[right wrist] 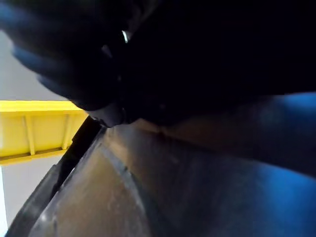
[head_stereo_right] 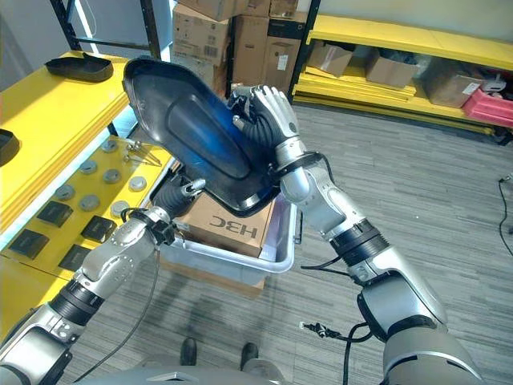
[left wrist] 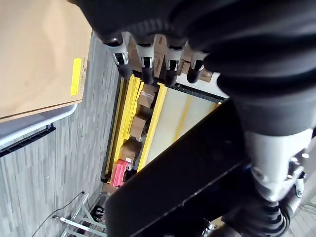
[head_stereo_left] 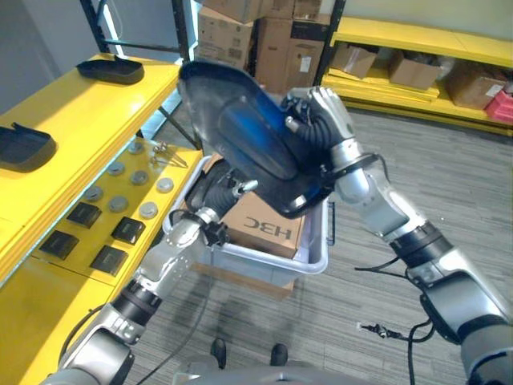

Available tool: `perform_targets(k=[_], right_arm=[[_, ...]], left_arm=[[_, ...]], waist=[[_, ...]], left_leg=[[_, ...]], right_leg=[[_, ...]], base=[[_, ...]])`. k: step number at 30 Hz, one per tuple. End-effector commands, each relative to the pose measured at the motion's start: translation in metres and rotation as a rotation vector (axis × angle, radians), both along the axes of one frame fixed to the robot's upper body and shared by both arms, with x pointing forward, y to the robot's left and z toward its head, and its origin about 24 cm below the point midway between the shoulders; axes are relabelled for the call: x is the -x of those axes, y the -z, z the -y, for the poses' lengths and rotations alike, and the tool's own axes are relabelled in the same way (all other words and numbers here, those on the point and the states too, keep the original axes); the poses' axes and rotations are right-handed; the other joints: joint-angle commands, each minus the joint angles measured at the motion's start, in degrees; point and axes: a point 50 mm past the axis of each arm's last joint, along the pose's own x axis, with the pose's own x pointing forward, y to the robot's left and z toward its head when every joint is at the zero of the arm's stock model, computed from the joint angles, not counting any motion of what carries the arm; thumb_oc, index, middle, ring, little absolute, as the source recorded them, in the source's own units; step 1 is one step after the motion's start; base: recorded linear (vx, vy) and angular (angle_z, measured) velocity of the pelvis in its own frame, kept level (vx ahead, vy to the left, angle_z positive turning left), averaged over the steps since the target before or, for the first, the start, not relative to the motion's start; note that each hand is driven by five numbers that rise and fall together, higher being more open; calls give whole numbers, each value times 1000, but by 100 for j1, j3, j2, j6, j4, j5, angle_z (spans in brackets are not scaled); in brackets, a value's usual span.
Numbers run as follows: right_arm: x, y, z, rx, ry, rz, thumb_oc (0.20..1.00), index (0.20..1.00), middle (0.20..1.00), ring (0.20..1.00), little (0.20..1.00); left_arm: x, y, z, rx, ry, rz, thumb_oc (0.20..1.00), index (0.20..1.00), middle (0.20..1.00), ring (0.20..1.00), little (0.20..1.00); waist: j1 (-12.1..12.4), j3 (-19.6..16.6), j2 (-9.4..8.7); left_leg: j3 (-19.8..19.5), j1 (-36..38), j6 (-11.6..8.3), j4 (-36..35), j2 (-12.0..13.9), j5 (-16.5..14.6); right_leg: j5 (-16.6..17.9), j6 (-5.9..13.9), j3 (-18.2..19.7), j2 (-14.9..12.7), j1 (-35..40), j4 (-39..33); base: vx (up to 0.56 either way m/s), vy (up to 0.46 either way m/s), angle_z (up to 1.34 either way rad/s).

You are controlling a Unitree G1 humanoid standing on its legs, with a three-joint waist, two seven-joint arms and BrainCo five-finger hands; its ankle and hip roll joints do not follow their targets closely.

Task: Move parts from the plastic box to the shelf.

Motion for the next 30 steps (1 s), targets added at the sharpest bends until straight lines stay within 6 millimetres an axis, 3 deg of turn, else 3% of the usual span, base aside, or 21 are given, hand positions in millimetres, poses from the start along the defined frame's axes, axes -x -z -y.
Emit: perform_targets(k=[1,6,13,19,25,29,30], right_arm=[[5,-37,-21,-87,-182,4,200,200,200,200,200],[9,-27,-31,-126,-281,-139,200,200,200,200,200],[32,3,-73,-140,-505,-301,200,200,200,200,200],[43,9,-87,-147,-574,-295,200,200,200,200,200],[56,7,-102,-129,-616,-205,200,200,200,200,200],[61,8,-109,-95,-618,-154,200,200,200,200,200],[63,8,-111,-98,-632,-146,200,200,200,200,200]], left_arm=[[-14,-25,19,48,7,80,1000,1000,1000,1000,1000],[-16,-30,15,81,-39,89,1000,1000,1000,1000,1000],[-13,-39,22,218,-72,71,1000,1000,1000,1000,1000],[-9,-35,26,270,-56,9,1000,1000,1000,1000,1000],[-3,-26,41,486,17,-187,1000,1000,1000,1000,1000],[-4,-27,43,559,4,-215,1000,1000,1000,1000,1000],[-5,-30,41,569,-12,-195,388,388,388,388,388]], waist=[[104,-255,-200],[91,-238,-193],[150,-239,-203],[166,-248,-192],[167,-249,-186],[172,-264,-183],[180,-261,-187]], left_leg=[[203,339,-221,131,367,-695],[176,357,-232,69,369,-663],[134,270,-250,-33,363,-562],[150,236,-250,-42,357,-544],[175,199,-232,-44,332,-540],[199,187,-223,-37,323,-543],[196,174,-214,-31,315,-542]], right_leg=[[-549,359,-143,-381,338,165],[-554,366,-153,-385,345,160],[-528,376,-237,-377,328,117],[-511,367,-223,-367,307,87],[-487,368,-211,-369,264,75],[-484,373,-202,-383,241,84],[-485,371,-202,-385,229,95]], base=[[0,0,0],[0,0,0],[-7,-18,6],[0,0,0],[0,0,0],[0,0,0],[0,0,0]])
